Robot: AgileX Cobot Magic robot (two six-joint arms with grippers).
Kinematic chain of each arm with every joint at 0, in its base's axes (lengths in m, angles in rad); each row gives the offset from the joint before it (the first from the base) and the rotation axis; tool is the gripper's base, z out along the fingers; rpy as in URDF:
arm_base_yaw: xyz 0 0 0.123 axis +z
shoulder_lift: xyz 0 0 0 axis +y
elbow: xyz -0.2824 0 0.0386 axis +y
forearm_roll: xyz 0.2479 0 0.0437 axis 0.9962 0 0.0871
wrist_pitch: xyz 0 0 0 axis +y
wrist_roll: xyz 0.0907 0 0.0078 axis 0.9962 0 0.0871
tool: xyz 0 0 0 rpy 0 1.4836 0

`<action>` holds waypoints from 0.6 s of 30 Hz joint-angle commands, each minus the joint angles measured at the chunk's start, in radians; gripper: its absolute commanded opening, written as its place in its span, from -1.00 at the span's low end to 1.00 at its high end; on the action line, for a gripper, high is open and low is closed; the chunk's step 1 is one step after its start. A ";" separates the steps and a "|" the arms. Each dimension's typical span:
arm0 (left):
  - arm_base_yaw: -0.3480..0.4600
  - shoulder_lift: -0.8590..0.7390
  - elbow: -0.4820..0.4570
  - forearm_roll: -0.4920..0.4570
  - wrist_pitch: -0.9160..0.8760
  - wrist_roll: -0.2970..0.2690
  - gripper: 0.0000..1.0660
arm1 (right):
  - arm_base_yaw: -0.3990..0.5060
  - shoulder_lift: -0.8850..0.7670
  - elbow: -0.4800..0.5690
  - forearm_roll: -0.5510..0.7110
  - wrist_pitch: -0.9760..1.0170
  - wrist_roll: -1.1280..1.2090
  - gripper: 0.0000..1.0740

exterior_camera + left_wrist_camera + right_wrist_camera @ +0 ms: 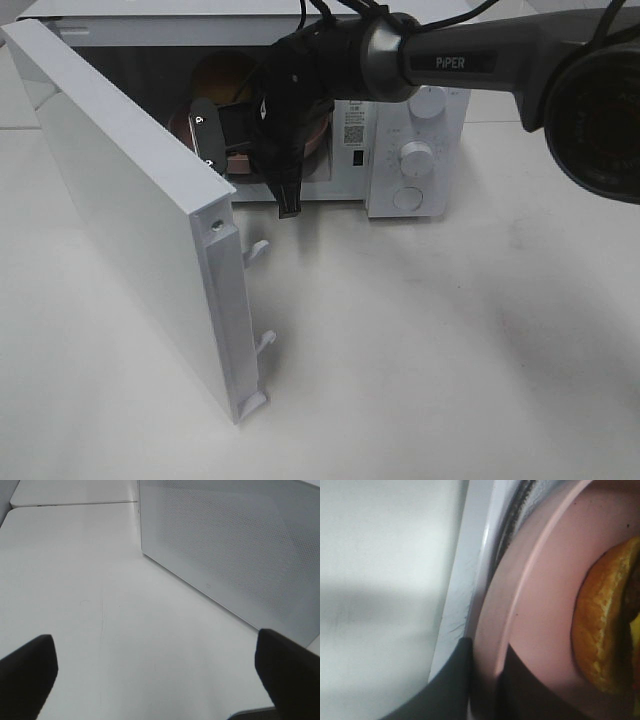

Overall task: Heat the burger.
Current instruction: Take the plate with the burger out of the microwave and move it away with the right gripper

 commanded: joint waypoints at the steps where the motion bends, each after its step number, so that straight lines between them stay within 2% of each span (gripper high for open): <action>1: 0.003 -0.020 0.003 -0.005 -0.011 0.000 0.88 | 0.009 -0.022 -0.005 0.030 0.067 -0.051 -1.00; 9: 0.003 -0.020 0.003 -0.005 -0.011 0.000 0.88 | 0.014 -0.094 0.080 0.046 0.039 -0.156 -1.00; 18: 0.003 -0.020 0.003 -0.005 -0.011 0.000 0.88 | -0.005 -0.210 0.241 0.200 -0.015 -0.453 -1.00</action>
